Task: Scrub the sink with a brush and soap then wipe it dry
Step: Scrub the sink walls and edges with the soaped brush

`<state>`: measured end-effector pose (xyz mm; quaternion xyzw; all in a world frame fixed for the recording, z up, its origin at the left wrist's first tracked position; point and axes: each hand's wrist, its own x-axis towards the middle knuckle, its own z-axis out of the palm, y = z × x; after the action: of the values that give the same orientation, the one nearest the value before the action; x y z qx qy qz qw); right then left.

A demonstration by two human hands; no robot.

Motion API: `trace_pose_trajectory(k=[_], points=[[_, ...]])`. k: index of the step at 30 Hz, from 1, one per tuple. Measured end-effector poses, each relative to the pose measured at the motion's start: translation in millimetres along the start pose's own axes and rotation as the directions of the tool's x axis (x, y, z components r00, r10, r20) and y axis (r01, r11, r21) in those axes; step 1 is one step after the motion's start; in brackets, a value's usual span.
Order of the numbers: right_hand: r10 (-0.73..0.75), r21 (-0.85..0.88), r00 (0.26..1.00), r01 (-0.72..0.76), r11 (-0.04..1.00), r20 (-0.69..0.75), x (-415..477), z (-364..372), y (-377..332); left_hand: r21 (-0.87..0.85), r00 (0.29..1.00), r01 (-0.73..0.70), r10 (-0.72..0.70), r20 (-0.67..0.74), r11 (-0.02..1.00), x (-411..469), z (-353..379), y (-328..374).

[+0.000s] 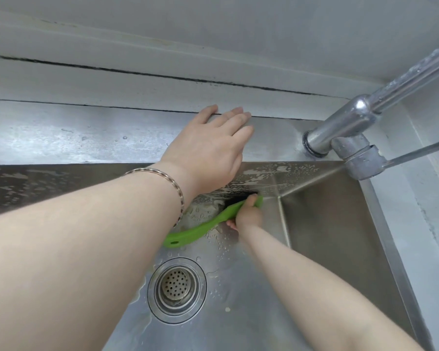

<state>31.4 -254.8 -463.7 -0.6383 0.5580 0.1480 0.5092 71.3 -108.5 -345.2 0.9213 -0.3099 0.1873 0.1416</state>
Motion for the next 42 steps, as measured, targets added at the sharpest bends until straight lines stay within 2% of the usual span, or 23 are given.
trace_pose_trajectory(k=[4,6,9,14,16,18,20,22,24,26,27,29,31,33,36,38,40,42], points=[[0.041,0.195,0.992,-0.016,0.981,-0.121,15,-30,-27,0.001,1.0,0.006,-0.006,0.018,1.0,0,1,1],[0.053,0.142,0.992,-0.037,0.989,-0.112,7,-24,-23,0.005,0.999,0.011,-0.011,0.035,1.0,-1,0,2],[-0.029,-0.08,0.998,0.034,0.996,0.054,-30,14,4,0.022,0.998,0.009,-0.01,0.058,1.0,-1,0,1],[0.028,-0.331,0.927,0.105,0.938,0.374,-92,72,35,0.011,0.992,0.036,-0.037,0.123,0.999,0,-8,5],[0.024,-0.393,0.911,0.154,0.906,0.413,-101,71,34,-0.016,0.972,0.122,-0.116,0.204,0.992,3,-13,9],[-0.047,-0.431,0.894,0.26,0.864,0.446,-108,55,31,0.01,0.94,0.203,-0.197,0.278,0.979,-2,-24,17],[-0.147,-0.431,0.859,0.386,0.815,0.49,-120,38,29,-0.033,0.946,0.239,-0.225,0.232,0.97,-18,-41,24],[-0.15,-0.468,0.84,0.429,0.773,0.522,-133,23,27,-0.016,0.945,0.287,-0.28,0.167,0.958,-42,-67,24],[-0.12,-0.568,0.839,0.457,0.685,0.53,-153,9,24,-0.007,0.882,0.437,-0.426,0.201,0.9,-69,-101,23],[-0.157,-0.652,0.841,0.506,0.564,0.517,-169,0,22,0.047,0.754,0.602,-0.586,0.297,0.797,-96,-125,22],[-0.181,-0.675,0.827,0.543,0.499,0.532,-185,-2,21,0.083,0.705,0.651,-0.642,0.302,0.754,-112,-142,21],[-0.198,-0.663,0.784,0.608,0.437,0.589,-211,-8,21,0.098,0.649,0.718,-0.714,0.264,0.689,-138,-164,19],[-0.203,-0.622,0.709,0.696,0.359,0.675,-244,-8,21,0.074,0.632,0.759,-0.759,0.158,0.647,-164,-191,16],[-0.254,-0.565,0.608,0.793,0.227,0.752,-272,-6,23,0.045,0.611,0.789,-0.79,0.056,0.613,-188,-212,15],[-0.351,-0.445,0.457,0.888,0.12,0.818,-313,10,31,0.084,0.546,0.837,-0.836,-0.06,0.541,-231,-239,7],[-0.389,-0.388,0.38,0.92,0.061,0.839,-341,30,35,0.103,0.467,0.883,-0.881,-0.081,0.458,-263,-253,-4],[-0.415,-0.326,0.303,0.945,0.016,0.858,-362,47,39,0.078,0.337,0.94,-0.94,-0.047,0.333,-289,-260,-15],[-0.438,-0.258,0.198,0.963,-0.082,0.877,-381,61,41,0.046,0.225,0.974,-0.974,-0.025,0.224,-310,-263,-22]])
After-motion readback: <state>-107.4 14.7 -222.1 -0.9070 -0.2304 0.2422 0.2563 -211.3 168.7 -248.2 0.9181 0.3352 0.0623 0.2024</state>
